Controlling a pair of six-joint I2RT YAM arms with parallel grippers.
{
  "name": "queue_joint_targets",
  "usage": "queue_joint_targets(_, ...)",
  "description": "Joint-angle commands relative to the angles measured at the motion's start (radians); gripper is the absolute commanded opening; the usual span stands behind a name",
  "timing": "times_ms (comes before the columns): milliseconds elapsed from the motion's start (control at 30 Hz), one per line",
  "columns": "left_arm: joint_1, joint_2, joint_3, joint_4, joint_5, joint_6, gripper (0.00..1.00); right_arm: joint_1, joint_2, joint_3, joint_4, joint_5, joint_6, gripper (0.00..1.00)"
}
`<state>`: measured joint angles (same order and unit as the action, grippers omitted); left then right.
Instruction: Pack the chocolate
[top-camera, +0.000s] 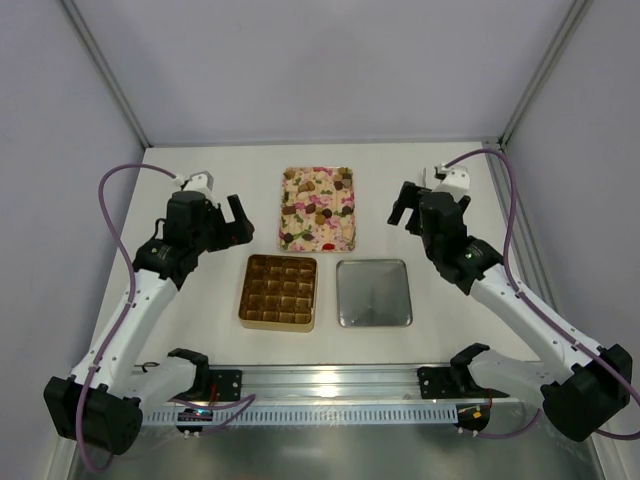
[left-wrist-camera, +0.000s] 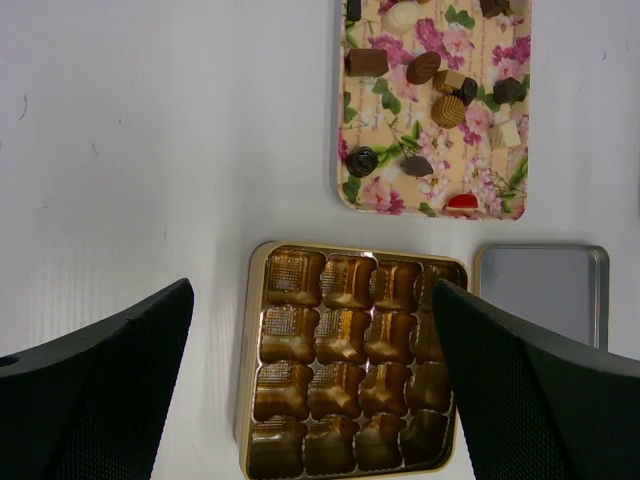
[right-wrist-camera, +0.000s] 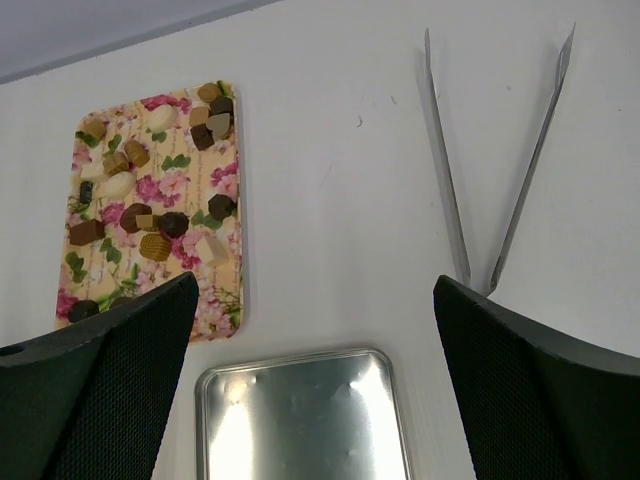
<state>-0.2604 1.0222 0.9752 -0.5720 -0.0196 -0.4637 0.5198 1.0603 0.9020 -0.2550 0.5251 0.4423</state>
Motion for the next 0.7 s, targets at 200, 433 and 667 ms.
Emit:
queue_joint_targets(200,0.001,-0.022,-0.003,0.046,0.017,0.005,1.00,-0.030,0.072,0.201,-0.090,-0.028,-0.082,1.00)
queue_joint_targets(433,0.001,-0.031,-0.001,0.043,0.047,0.000,1.00,-0.296,0.415,0.524,-0.237,-0.289,-0.096,1.00)
queue_joint_targets(667,0.001,-0.042,0.000,0.038,0.041,0.002,1.00,-0.395,0.716,0.778,-0.368,-0.303,-0.125,1.00)
